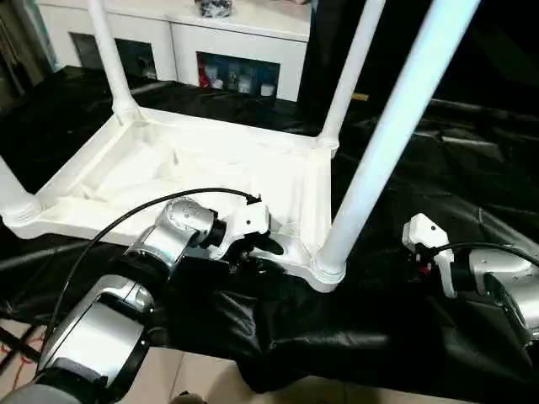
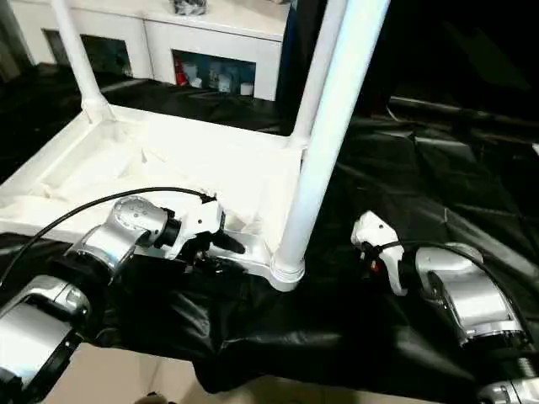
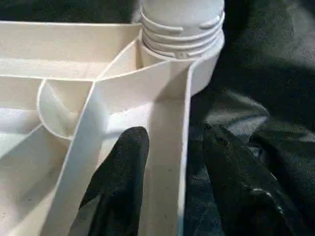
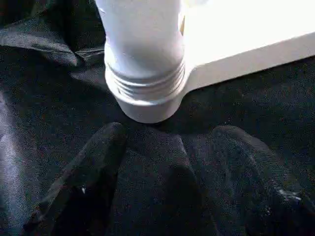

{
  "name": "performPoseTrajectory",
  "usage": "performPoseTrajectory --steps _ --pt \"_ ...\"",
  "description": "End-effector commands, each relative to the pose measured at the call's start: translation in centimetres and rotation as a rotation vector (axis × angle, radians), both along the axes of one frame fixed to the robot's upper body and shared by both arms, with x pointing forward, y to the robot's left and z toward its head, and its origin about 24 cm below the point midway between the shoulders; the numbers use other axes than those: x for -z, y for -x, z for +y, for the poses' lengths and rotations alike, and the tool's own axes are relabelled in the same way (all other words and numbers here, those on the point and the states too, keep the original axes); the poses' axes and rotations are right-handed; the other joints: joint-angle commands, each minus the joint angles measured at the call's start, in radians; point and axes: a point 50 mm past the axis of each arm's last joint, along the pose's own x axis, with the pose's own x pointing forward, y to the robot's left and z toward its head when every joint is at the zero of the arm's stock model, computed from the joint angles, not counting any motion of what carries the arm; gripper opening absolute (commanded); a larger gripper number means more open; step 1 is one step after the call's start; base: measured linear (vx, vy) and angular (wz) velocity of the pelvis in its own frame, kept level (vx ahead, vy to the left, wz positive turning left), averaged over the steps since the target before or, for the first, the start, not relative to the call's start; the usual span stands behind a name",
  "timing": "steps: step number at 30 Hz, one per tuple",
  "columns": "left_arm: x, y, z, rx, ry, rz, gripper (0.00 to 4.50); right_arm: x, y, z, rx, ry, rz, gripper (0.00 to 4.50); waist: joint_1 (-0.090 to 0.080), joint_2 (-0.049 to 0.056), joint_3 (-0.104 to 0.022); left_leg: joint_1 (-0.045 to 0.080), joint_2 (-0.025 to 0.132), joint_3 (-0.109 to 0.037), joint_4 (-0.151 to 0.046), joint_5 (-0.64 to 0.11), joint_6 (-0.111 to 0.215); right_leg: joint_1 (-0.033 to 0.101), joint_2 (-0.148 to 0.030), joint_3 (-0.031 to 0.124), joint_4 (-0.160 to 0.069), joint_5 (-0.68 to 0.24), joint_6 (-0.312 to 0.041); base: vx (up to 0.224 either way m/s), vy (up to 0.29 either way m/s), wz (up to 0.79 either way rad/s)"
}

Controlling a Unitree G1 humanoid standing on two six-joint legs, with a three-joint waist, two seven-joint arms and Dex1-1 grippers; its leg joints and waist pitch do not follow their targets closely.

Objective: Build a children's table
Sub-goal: Rotate table base, then rotate leg to tighten

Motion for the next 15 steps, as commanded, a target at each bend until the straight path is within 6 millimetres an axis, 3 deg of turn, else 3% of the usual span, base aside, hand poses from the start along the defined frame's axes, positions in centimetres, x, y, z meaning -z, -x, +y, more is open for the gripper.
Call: performPoseTrajectory --steps 1,8,15 --pt "0.14 0.06 -0.22 0.026 -0.025 0.010 1.79 -0.59 0.10 -0.42 0.011 0.012 -0.016 3.21 0.006 0.000 -0.066 0.005 -0.022 0.018 -0.065 -0.265 0.036 0.059 -0.032 0.019 -0.085 -0.252 -0.208 0.000 0.000 0.00" --pt "0.43 0.03 -0.46 0.046 -0.065 0.014 1.06 -0.60 0.19 -0.25 0.013 0.023 -0.014 3.21 0.006 0.002 -0.066 0.007 -0.020 0.018 -0.067 -0.266 0.039 0.058 -0.032 0.019 -0.087 -0.252 -0.209 0.000 0.000 0.00" --pt "0.99 0.12 -0.20 0.026 -0.096 0.038 0.61 -0.66 0.11 -0.11 0.015 0.027 -0.020 3.21 0.007 0.000 -0.065 0.005 -0.020 0.017 -0.068 -0.270 0.038 0.058 -0.034 0.018 -0.089 -0.281 -0.198 0.000 0.000 0.00"
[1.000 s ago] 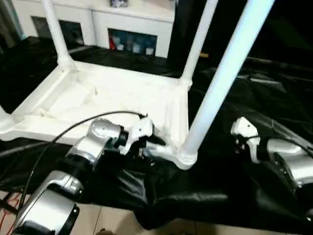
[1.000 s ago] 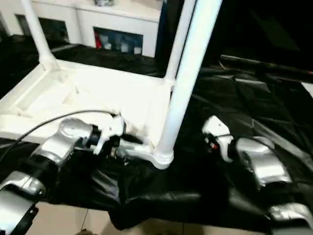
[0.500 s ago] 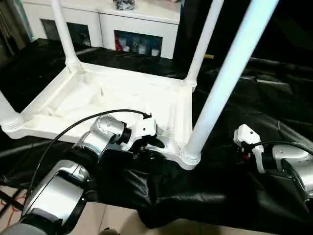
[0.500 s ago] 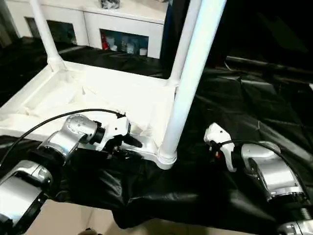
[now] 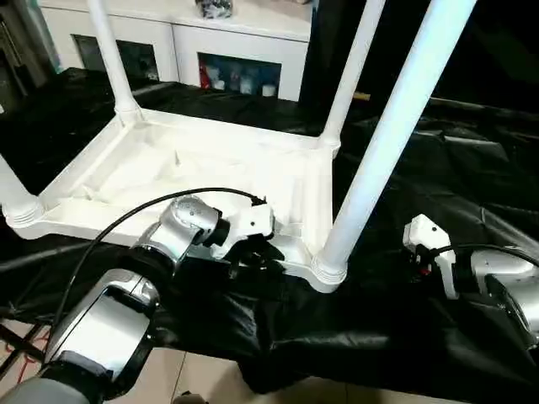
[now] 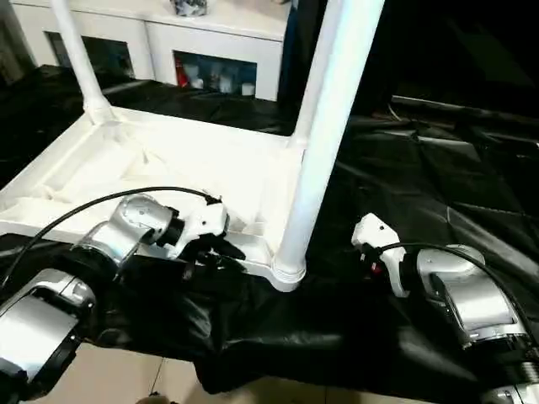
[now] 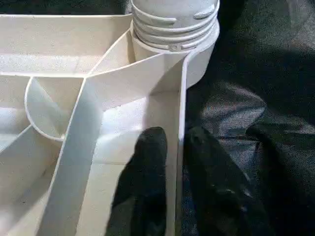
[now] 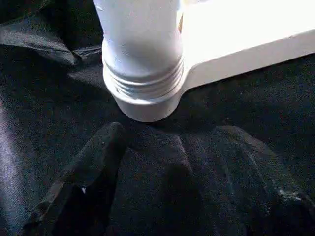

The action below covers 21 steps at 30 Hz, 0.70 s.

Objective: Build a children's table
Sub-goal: Rotate leg to tighten

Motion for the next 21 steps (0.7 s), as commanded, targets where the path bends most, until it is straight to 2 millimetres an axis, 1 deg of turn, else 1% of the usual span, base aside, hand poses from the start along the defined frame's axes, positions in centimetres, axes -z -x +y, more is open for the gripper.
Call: performPoseTrajectory --steps 1,2,3,4,5,6,7,8,9,10,11,12,13,14,15,16,17,18,19,20,21 --pt "1.1 0.3 0.4 -0.030 -0.060 0.049 0.51 -0.6 -0.1 0.0 -0.002 0.007 -0.020 3.21 0.005 -0.003 -0.064 0.006 -0.019 0.017 -0.067 -0.271 0.037 0.056 -0.034 0.018 -0.088 -0.283 -0.198 0.000 0.000 0.00" --pt "1.4 0.2 0.7 -0.074 -0.072 0.067 0.51 -0.5 -0.1 0.1 -0.001 0.004 -0.018 3.21 0.004 -0.001 -0.064 0.006 -0.019 0.017 -0.067 -0.273 0.037 0.055 -0.034 0.019 -0.087 -0.283 -0.199 0.000 0.000 0.00" --pt "1.6 0.2 0.9 -0.099 -0.078 0.076 0.26 -0.5 -0.1 0.1 0.000 0.001 -0.016 3.48 0.003 -0.002 -0.062 0.006 -0.020 0.018 -0.067 -0.280 0.037 0.055 -0.033 0.018 -0.089 -0.294 -0.198 0.000 0.000 0.00" --pt "1.6 0.2 0.9 -0.104 -0.077 0.078 0.26 -0.5 -0.1 0.2 0.001 -0.001 -0.016 3.48 0.003 -0.002 -0.059 0.007 -0.020 0.017 -0.069 -0.291 0.037 0.053 -0.034 0.017 -0.093 -0.328 -0.191 0.000 0.000 0.00" --pt "1.9 0.3 1.2 -0.144 -0.071 0.100 0.25 -0.5 -0.2 0.4 0.013 -0.024 -0.020 3.55 0.002 -0.005 -0.058 0.008 -0.020 0.018 -0.068 -0.300 0.036 0.052 -0.034 0.017 -0.095 -0.351 -0.186 0.000 0.000 0.00" --pt "2.2 0.5 1.3 -0.177 -0.060 0.114 0.22 -0.5 -0.6 0.7 0.043 -0.055 -0.039 3.55 0.000 -0.006 -0.056 0.008 -0.022 0.016 -0.070 -0.316 0.036 0.051 -0.036 0.015 -0.100 -0.408 -0.169 0.000 0.000 0.00" --pt "2.3 0.7 1.4 -0.185 -0.059 0.116 0.04 -0.5 -0.7 1.0 0.047 -0.068 -0.048 3.72 -0.005 -0.012 -0.055 0.002 -0.021 0.013 -0.074 -0.320 0.029 0.053 -0.038 0.014 -0.100 -0.436 -0.157 0.000 0.000 0.00" --pt "2.5 0.8 1.4 -0.190 -0.058 0.117 0.04 -0.4 -0.8 1.2 0.046 -0.075 -0.054 3.72 -0.008 -0.012 -0.053 0.001 -0.023 0.011 -0.075 -0.326 0.027 0.054 -0.037 0.011 -0.102 -0.464 -0.144 0.000 0.000 0.00" --pt "2.7 1.0 1.4 -0.199 -0.057 0.118 0.00 -0.2 -0.9 1.6 0.049 -0.071 -0.078 3.96 -0.010 -0.009 -0.053 0.004 -0.023 0.009 -0.075 -0.342 0.023 0.050 -0.040 0.010 -0.107 -0.512 -0.123 0.000 0.000 0.00" --pt "2.8 1.2 1.4 -0.206 -0.057 0.118 0.00 -0.1 -1.0 1.8 0.051 -0.066 -0.094 3.99 -0.013 -0.010 -0.054 0.007 -0.023 0.009 -0.074 -0.351 0.019 0.047 -0.041 0.009 -0.112 -0.547 -0.105 0.000 0.000 0.00" --pt "3.0 1.4 1.3 -0.218 -0.059 0.120 0.00 0.2 -1.3 2.1 0.069 -0.062 -0.105 3.99 -0.015 -0.015 -0.054 0.007 -0.024 0.009 -0.075 -0.351 0.021 0.046 -0.041 0.008 -0.114 -0.558 -0.099 0.000 0.000 0.00" --pt "3.2 1.5 1.2 -0.231 -0.058 0.122 0.00 0.5 -1.6 2.4 0.087 -0.057 -0.118 3.99 -0.020 -0.011 -0.055 0.007 -0.023 0.008 -0.077 -0.347 0.019 0.045 -0.041 0.007 -0.112 -0.552 -0.100 0.000 0.000 0.00" --pt "3.2 1.6 1.0 -0.252 -0.041 0.124 0.00 0.7 -2.1 2.8 0.115 -0.046 -0.144 3.99 -0.023 -0.013 -0.055 0.009 -0.024 0.009 -0.077 -0.348 0.022 0.044 -0.039 0.005 -0.115 -0.551 -0.100 0.000 0.000 0.00" --pt "3.2 1.6 0.9 -0.259 -0.031 0.126 0.00 0.8 -2.3 2.9 0.128 -0.044 -0.152 3.99 -0.028 -0.010 -0.056 0.011 -0.023 0.010 -0.078 -0.343 0.020 0.042 -0.040 0.006 -0.114 -0.534 -0.108 0.000 0.000 0.00" --pt "3.0 1.8 0.3 -0.281 0.013 0.133 0.00 0.9 -3.1 3.5 0.166 -0.038 -0.195 3.99 -0.033 -0.008 -0.058 0.009 -0.021 0.009 -0.079 -0.345 0.021 0.043 -0.041 0.006 -0.110 -0.509 -0.120 0.000 0.000 0.00" --pt "2.9 1.9 0.0 -0.287 0.037 0.144 0.00 1.1 -3.5 3.8 0.197 -0.044 -0.195 3.99 -0.042 -0.010 -0.055 0.002 -0.025 0.008 -0.082 -0.347 0.019 0.046 -0.037 0.002 -0.110 -0.514 -0.116 0.000 0.000 0.00" --pt "2.9 1.9 -0.1 -0.287 0.044 0.150 0.00 1.2 -3.7 4.0 0.206 -0.047 -0.196 3.99 -0.046 -0.008 -0.057 0.002 -0.026 0.007 -0.082 -0.350 0.017 0.047 -0.037 0.001 -0.110 -0.515 -0.116 0.000 0.000 0.00" --pt "2.8 2.0 -0.2 -0.290 0.045 0.151 0.00 1.3 -4.0 4.3 0.217 -0.048 -0.204 3.99 -0.053 -0.013 -0.058 0.002 -0.026 0.007 -0.081 -0.352 0.019 0.048 -0.036 0.000 -0.111 -0.507 -0.114 0.000 0.000 0.00" --pt "2.8 2.1 -0.3 -0.291 0.042 0.147 0.00 1.3 -4.1 4.4 0.217 -0.045 -0.214 3.99 -0.056 -0.012 -0.056 0.003 -0.028 0.008 -0.081 -0.355 0.027 0.046 -0.034 0.001 -0.113 -0.501 -0.114 0.000 0.000 0.00" --pt "2.8 1.9 -0.4 -0.321 0.040 0.142 0.00 1.4 -4.4 4.9 0.214 -0.058 -0.215 3.99 -0.057 -0.015 -0.057 0.006 -0.027 0.011 -0.078 -0.358 0.035 0.042 -0.036 0.003 -0.114 -0.500 -0.119 0.000 0.000 0.00" --pt "2.8 1.8 -0.4 -0.327 0.040 0.140 0.00 1.4 -4.5 5.0 0.209 -0.066 -0.211 3.99 -0.057 -0.011 -0.057 0.008 -0.028 0.011 -0.078 -0.359 0.040 0.041 -0.035 0.003 -0.115 -0.502 -0.120 0.000 0.000 0.00"
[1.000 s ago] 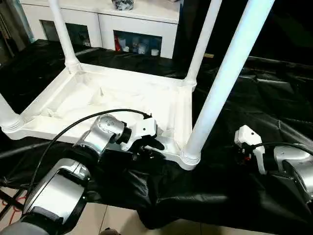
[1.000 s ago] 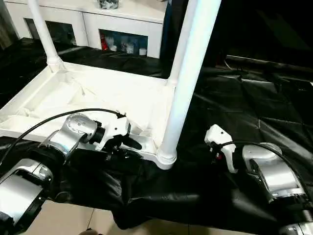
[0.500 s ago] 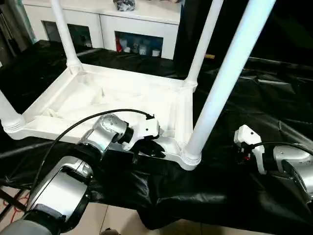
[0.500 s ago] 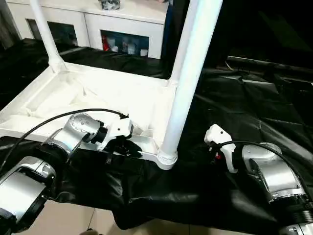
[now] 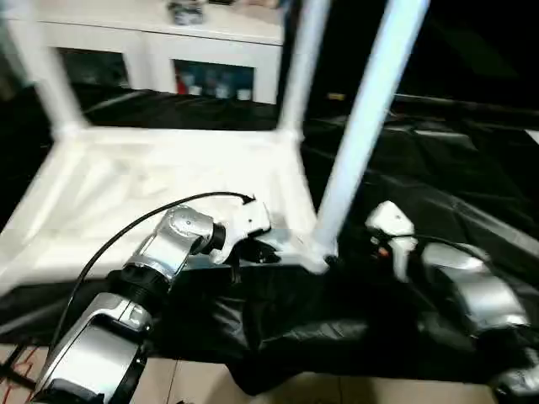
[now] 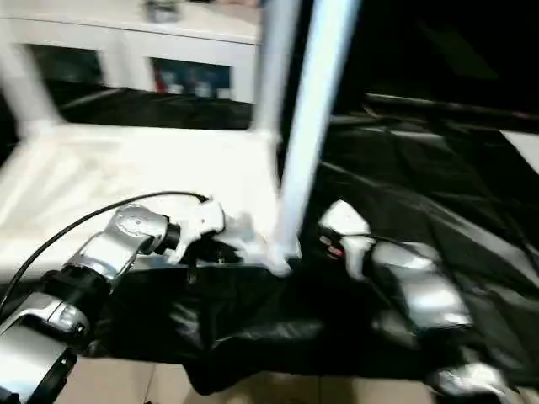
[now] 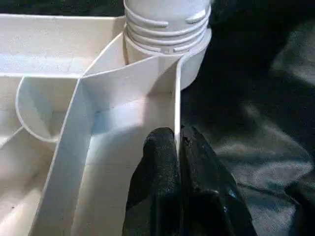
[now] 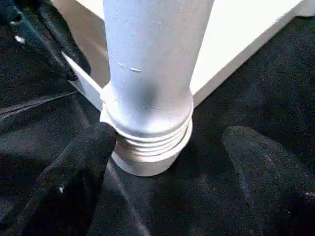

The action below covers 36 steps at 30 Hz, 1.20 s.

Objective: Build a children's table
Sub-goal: Rotate leg to tighten

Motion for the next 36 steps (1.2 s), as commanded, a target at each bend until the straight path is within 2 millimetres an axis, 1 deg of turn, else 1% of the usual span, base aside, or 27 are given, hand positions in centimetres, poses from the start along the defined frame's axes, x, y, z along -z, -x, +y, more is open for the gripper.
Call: performPoseTrajectory --steps 1,2,5,6,7,8,9,10,11,12,13,14,16,19,20,21,23,25,27,28,30,31,33,34,35,36 --pt "2.0 1.1 -0.6 -0.009 0.013 0.095 0.00 -0.4 -0.7 0.3 0.025 0.010 -0.026 3.99 0.007 -0.013 -0.052 -0.007 -0.021 0.011 -0.070 -0.356 0.040 0.035 -0.024 0.012 -0.101 -0.493 -0.128 0.000 0.000 0.00" --pt "2.0 1.1 -0.7 -0.015 0.012 0.092 0.00 -0.4 -0.8 0.5 0.016 0.001 -0.021 3.99 0.008 -0.011 -0.052 -0.007 -0.020 0.010 -0.071 -0.352 0.041 0.035 -0.025 0.013 -0.100 -0.485 -0.131 0.000 0.000 0.00" --pt "1.5 1.1 -1.0 0.014 0.021 0.066 0.00 -0.5 -1.4 1.1 0.007 -0.013 -0.044 3.99 0.012 -0.009 -0.055 -0.006 -0.018 0.014 -0.072 -0.330 0.044 0.035 -0.026 0.017 -0.095 -0.424 -0.155 0.000 0.000 0.00" --pt "1.5 1.1 -1.0 0.017 0.016 0.061 0.00 -0.6 -1.4 1.3 0.002 -0.029 -0.041 3.99 0.013 -0.009 -0.056 -0.007 -0.017 0.014 -0.072 -0.320 0.045 0.036 -0.025 0.018 -0.092 -0.395 -0.168 0.000 0.000 0.00" --pt "1.5 1.0 -1.0 0.023 0.012 0.046 0.00 -0.6 -1.4 1.4 -0.012 -0.043 -0.035 3.99 0.017 -0.010 -0.059 -0.008 -0.017 0.016 -0.071 -0.292 0.048 0.040 -0.024 0.020 -0.086 -0.342 -0.180 0.000 0.000 0.00" --pt "1.4 1.0 -0.9 0.027 0.006 0.041 0.00 -0.6 -1.5 1.7 -0.028 -0.048 -0.031 3.99 0.020 -0.009 -0.060 -0.008 -0.016 0.018 -0.070 -0.269 0.056 0.042 -0.023 0.022 -0.081 -0.292 -0.194 0.000 0.000 0.00" --pt "1.4 1.0 -0.8 0.028 0.005 0.041 0.00 -0.6 -1.5 1.7 -0.028 -0.048 -0.030 3.99 0.021 -0.008 -0.060 -0.007 -0.017 0.019 -0.069 -0.262 0.058 0.041 -0.024 0.022 -0.080 -0.277 -0.202 0.000 0.000 0.00" --pt "1.3 1.1 -0.8 0.039 0.002 0.036 0.00 -0.4 -1.7 1.8 -0.029 -0.043 -0.025 3.99 0.025 -0.010 -0.061 -0.007 -0.017 0.021 -0.068 -0.253 0.061 0.044 -0.024 0.022 -0.079 -0.266 -0.206 0.000 0.000 0.00" --pt "1.3 1.1 -0.8 0.039 0.002 0.036 0.00 -0.4 -1.7 1.8 -0.029 -0.043 -0.025 3.99 0.026 -0.009 -0.061 -0.007 -0.017 0.021 -0.068 -0.248 0.062 0.044 -0.025 0.022 -0.077 -0.263 -0.209 0.000 0.000 0.00" --pt "1.2 1.1 -0.7 0.050 0.001 0.033 0.00 -0.1 -1.8 1.8 -0.037 -0.038 -0.002 3.99 0.028 -0.013 -0.062 -0.011 -0.017 0.021 -0.068 -0.230 0.064 0.048 -0.026 0.022 -0.075 -0.252 -0.208 0.000 0.000 0.00" --pt "1.2 1.1 -0.7 0.051 0.001 0.033 0.00 -0.1 -1.8 1.8 -0.037 -0.038 -0.001 3.99 0.029 -0.011 -0.061 -0.011 -0.017 0.021 -0.069 -0.226 0.064 0.047 -0.025 0.022 -0.075 -0.254 -0.207 0.000 0.000 0.00" --pt "1.1 1.1 -0.6 0.056 -0.003 0.032 0.00 0.0 -1.8 1.8 -0.043 -0.037 0.009 3.99 0.029 -0.013 -0.060 -0.012 -0.018 0.021 -0.070 -0.228 0.063 0.048 -0.025 0.022 -0.076 -0.266 -0.202 0.000 0.000 0.00" --pt "1.1 1.0 -0.4 0.055 -0.013 0.028 0.00 0.1 -1.7 1.9 -0.066 -0.041 0.023 3.71 0.029 -0.012 -0.058 -0.011 -0.018 0.021 -0.071 -0.241 0.058 0.047 -0.026 0.021 -0.080 -0.297 -0.194 0.000 0.000 0.00" --pt "1.0 0.9 -0.2 0.056 -0.023 0.022 0.00 0.2 -1.9 2.1 -0.072 -0.051 0.030 3.58 0.027 -0.014 -0.058 -0.011 -0.017 0.019 -0.072 -0.259 0.051 0.045 -0.028 0.021 -0.083 -0.344 -0.176 0.000 0.000 0.00" --pt "1.0 0.9 -0.2 0.056 -0.023 0.022 0.00 0.2 -1.9 2.1 -0.072 -0.051 0.030 3.45 0.027 -0.014 -0.057 -0.012 -0.017 0.018 -0.073 -0.259 0.050 0.045 -0.027 0.021 -0.082 -0.345 -0.176 0.000 0.000 0.00" --pt "1.0 0.9 -0.1 0.056 -0.022 0.020 0.00 0.2 -2.0 2.2 -0.073 -0.056 0.029 3.22 0.026 -0.013 -0.057 -0.011 -0.017 0.019 -0.073 -0.261 0.048 0.044 -0.027 0.021 -0.083 -0.343 -0.177 0.000 0.000 0.00" --pt "1.0 0.8 0.1 0.051 -0.023 0.018 0.00 0.1 -2.2 2.3 -0.068 -0.073 0.030 3.16 0.024 -0.018 -0.056 -0.012 -0.017 0.018 -0.073 -0.269 0.048 0.043 -0.028 0.021 -0.084 -0.360 -0.173 0.000 0.000 0.00" --pt "1.0 0.8 0.3 0.044 -0.024 0.017 0.00 0.0 -2.4 2.4 -0.063 -0.086 0.033 3.07 0.022 -0.015 -0.055 -0.010 -0.016 0.018 -0.074 -0.275 0.045 0.041 -0.028 0.021 -0.085 -0.373 -0.171 0.000 0.000 0.00" --pt "1.0 0.8 0.4 0.043 -0.026 0.018 0.00 0.1 -2.4 2.5 -0.067 -0.084 0.035 2.87 0.021 -0.016 -0.054 -0.009 -0.016 0.017 -0.075 -0.283 0.043 0.040 -0.027 0.021 -0.086 -0.380 -0.170 0.000 0.000 0.00" --pt "1.0 0.8 0.5 0.043 -0.028 0.019 0.00 0.1 -2.3 2.5 -0.071 -0.081 0.034 2.84 0.019 -0.021 -0.055 -0.011 -0.016 0.017 -0.075 -0.283 0.043 0.041 -0.027 0.021 -0.086 -0.380 -0.168 0.000 0.000 0.00" --pt "1.1 0.9 0.8 0.038 -0.032 0.020 0.00 0.3 -2.3 2.6 -0.075 -0.086 0.041 2.80 0.019 -0.018 -0.055 -0.010 -0.016 0.017 -0.075 -0.281 0.044 0.040 -0.028 0.021 -0.086 -0.379 -0.167 0.000 0.000 0.00" --pt "1.1 0.9 1.0 0.033 -0.033 0.019 0.00 0.3 -2.2 2.7 -0.075 -0.088 0.043 2.79 0.020 -0.026 -0.055 -0.012 -0.016 0.017 -0.075 -0.276 0.045 0.040 -0.028 0.021 -0.085 -0.382 -0.165 0.000 0.000 0.00" --pt "1.1 0.9 1.1 0.025 -0.031 0.018 0.00 0.4 -2.2 2.8 -0.077 -0.092 0.046 2.78 0.018 -0.023 -0.054 -0.011 -0.015 0.017 -0.076 -0.282 0.044 0.038 -0.028 0.021 -0.086 -0.387 -0.164 0.000 0.000 0.00" --pt "1.1 0.9 1.1 0.019 -0.028 0.017 0.00 0.5 -2.2 2.9 -0.077 -0.091 0.046 2.78 0.018 -0.028 -0.055 -0.011 -0.015 0.017 -0.075 -0.281 0.045 0.039 -0.028 0.021 -0.087 -0.388 -0.163 0.000 0.000 0.00" --pt "1.0 0.6 1.1 -0.022 -0.008 0.003 0.00 0.9 -2.2 3.2 -0.049 -0.091 0.038 2.78 0.019 -0.029 -0.054 -0.012 -0.015 0.017 -0.076 -0.282 0.042 0.038 -0.030 0.021 -0.086 -0.397 -0.161 0.000 0.000 0.00" --pt "0.9 0.5 0.9 -0.044 0.003 -0.006 0.00 1.1 -2.3 3.4 -0.020 -0.090 0.030 2.78 0.017 -0.027 -0.053 -0.011 -0.015 0.016 -0.077 -0.290 0.038 0.036 -0.030 0.021 -0.088 -0.412 -0.156 0.000 0.000 0.00"
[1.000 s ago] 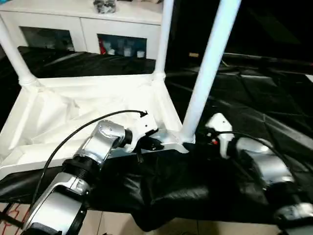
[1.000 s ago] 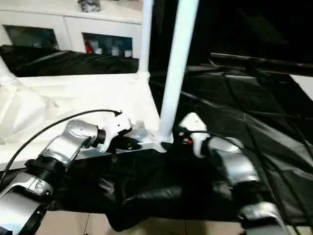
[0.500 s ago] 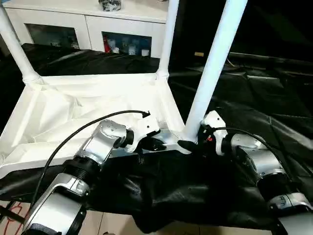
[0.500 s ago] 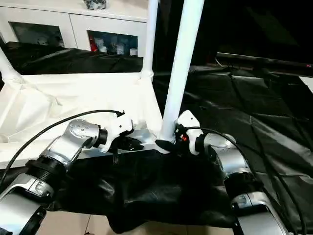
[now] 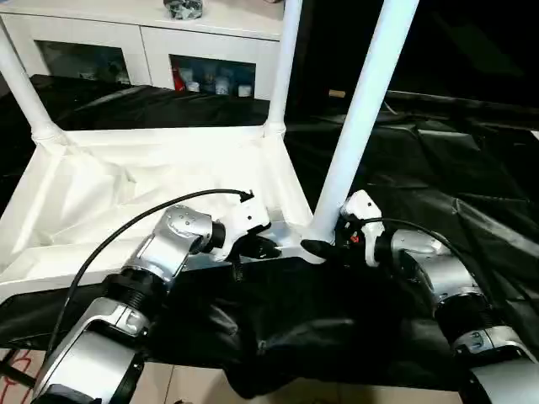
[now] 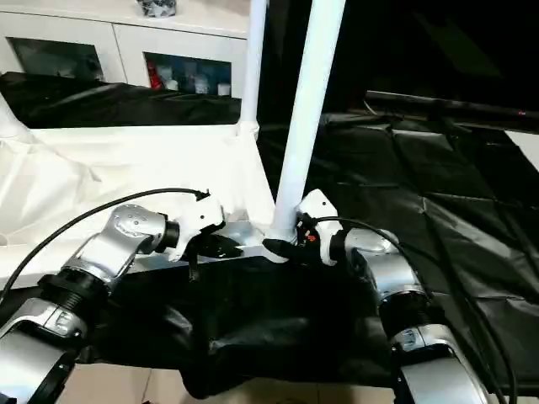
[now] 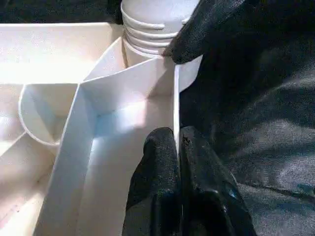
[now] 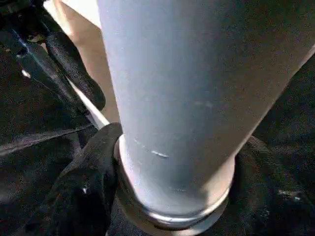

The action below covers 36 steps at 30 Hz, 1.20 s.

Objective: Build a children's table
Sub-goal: Rotate leg to tighten

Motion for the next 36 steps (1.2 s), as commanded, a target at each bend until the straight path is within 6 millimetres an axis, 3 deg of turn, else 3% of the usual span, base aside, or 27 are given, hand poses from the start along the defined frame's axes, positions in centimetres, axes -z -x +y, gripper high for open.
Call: performPoseTrajectory --steps 1,2,3,5,7,8,10,11,14,15,17,18,21,26,27,31,36 --pt "1.3 0.4 0.1 -0.065 0.027 0.043 0.00 0.3 -0.5 0.3 0.074 0.007 -0.010 2.77 0.008 -0.012 -0.049 -0.009 -0.013 0.014 -0.066 -0.299 0.035 0.041 -0.030 0.019 -0.092 -0.429 -0.149 0.000 0.000 0.00" --pt "1.2 0.1 -0.4 -0.100 0.052 0.033 0.00 0.6 -0.9 0.5 0.176 0.001 -0.016 2.77 0.006 -0.012 -0.049 -0.010 -0.013 0.014 -0.066 -0.301 0.031 0.040 -0.030 0.020 -0.093 -0.434 -0.148 0.000 0.000 0.00" --pt "1.1 -0.2 -1.2 -0.134 0.081 0.024 0.00 1.1 -1.5 0.8 0.315 -0.014 -0.006 2.77 0.000 -0.005 -0.051 -0.013 -0.016 0.009 -0.069 -0.298 0.011 0.042 -0.031 0.018 -0.091 -0.446 -0.141 0.000 0.000 0.00" --pt "1.1 -0.3 -1.5 -0.144 0.091 0.022 0.00 1.3 -1.6 1.0 0.364 -0.019 0.002 2.77 -0.004 -0.006 -0.051 -0.016 -0.017 0.010 -0.070 -0.295 0.004 0.043 -0.029 0.017 -0.091 -0.447 -0.138 0.000 0.000 0.00" --pt "1.2 -0.4 -3.2 -0.182 0.119 0.022 0.00 1.9 -1.8 2.4 0.460 -0.059 0.046 2.76 -0.003 -0.005 -0.052 -0.003 -0.016 0.013 -0.067 -0.321 0.005 0.033 -0.026 0.019 -0.096 -0.423 -0.145 0.000 0.000 0.00" --pt "1.2 -0.4 -3.2 -0.182 0.119 0.022 0.00 1.9 -1.8 2.4 0.460 -0.059 0.046 2.76 -0.002 0.003 -0.053 0.000 -0.016 0.014 -0.066 -0.326 0.008 0.030 -0.026 0.022 -0.094 -0.408 -0.154 0.000 0.000 0.00" --pt "1.2 -0.5 -4.9 -0.206 0.131 0.025 0.00 2.3 -1.9 4.3 0.530 -0.071 0.072 2.76 -0.002 0.002 -0.055 -0.003 -0.017 0.014 -0.068 -0.323 0.005 0.033 -0.022 0.023 -0.089 -0.361 -0.167 0.000 0.000 0.00" --pt "1.2 -0.6 -5.5 -0.212 0.131 0.026 0.00 2.3 -1.9 5.2 0.538 -0.071 0.075 2.76 -0.002 0.007 -0.056 -0.003 -0.017 0.013 -0.069 -0.320 0.000 0.036 -0.022 0.022 -0.088 -0.337 -0.172 0.000 0.000 0.00" --pt "1.4 -0.4 -6.6 -0.204 0.126 0.024 0.00 2.0 -1.3 8.6 0.421 -0.056 0.011 2.76 -0.001 0.007 -0.056 -0.003 -0.018 0.015 -0.068 -0.321 0.001 0.037 -0.021 0.022 -0.088 -0.309 -0.176 0.000 0.000 0.00" --pt "1.3 -0.4 -6.7 -0.198 0.127 0.022 0.00 1.9 -1.3 8.9 0.405 -0.080 0.016 3.46 0.001 0.003 -0.057 -0.004 -0.019 0.016 -0.068 -0.320 0.014 0.040 -0.020 0.023 -0.088 -0.307 -0.173 0.000 0.000 0.00" --pt "1.2 -0.4 -6.6 -0.175 0.129 0.009 0.00 1.6 -1.4 8.6 0.406 -0.124 0.026 3.45 0.001 0.005 -0.057 -0.005 -0.018 0.015 -0.069 -0.324 0.021 0.041 -0.021 0.023 -0.089 -0.316 -0.169 0.000 0.000 0.00" --pt "1.1 -0.4 -6.5 -0.167 0.130 0.004 0.00 1.5 -1.6 8.4 0.411 -0.133 0.026 3.72 0.001 0.004 -0.056 -0.005 -0.019 0.015 -0.069 -0.328 0.023 0.040 -0.021 0.023 -0.091 -0.322 -0.168 0.000 0.000 0.00" --pt "1.0 -0.4 -5.6 -0.128 0.129 -0.008 0.00 0.8 -2.2 6.8 0.406 -0.121 -0.012 3.94 0.002 0.001 -0.056 -0.007 -0.018 0.014 -0.070 -0.326 0.026 0.042 -0.023 0.022 -0.091 -0.334 -0.164 0.000 0.000 0.00" --pt "0.8 -0.2 -4.3 -0.056 0.119 0.000 0.00 -0.1 -2.5 5.1 0.299 -0.119 -0.046 4.06 0.008 -0.005 -0.057 -0.009 -0.015 0.018 -0.067 -0.288 0.050 0.045 -0.025 0.024 -0.087 -0.288 -0.187 0.000 0.000 0.00" --pt "0.9 0.1 -3.2 0.010 0.105 0.017 0.00 -0.4 -2.0 4.0 0.156 -0.111 -0.061 4.06 0.012 -0.006 -0.058 -0.009 -0.014 0.018 -0.067 -0.276 0.054 0.046 -0.027 0.024 -0.086 -0.277 -0.192 0.000 0.000 0.00" --pt "0.8 0.4 -1.7 0.064 0.092 0.043 0.00 -0.4 -1.1 2.5 0.008 -0.084 -0.037 4.06 0.016 -0.007 -0.059 -0.010 -0.009 0.020 -0.064 -0.228 0.073 0.048 -0.026 0.024 -0.073 -0.188 -0.224 0.000 0.000 0.00" --pt "0.3 0.7 0.1 0.163 0.077 0.083 0.00 -0.5 0.5 0.8 -0.207 -0.075 0.024 4.06 0.028 -0.008 -0.057 -0.004 -0.008 0.022 -0.064 -0.235 0.082 0.049 -0.028 0.024 -0.072 -0.176 -0.243 0.000 0.000 0.00"
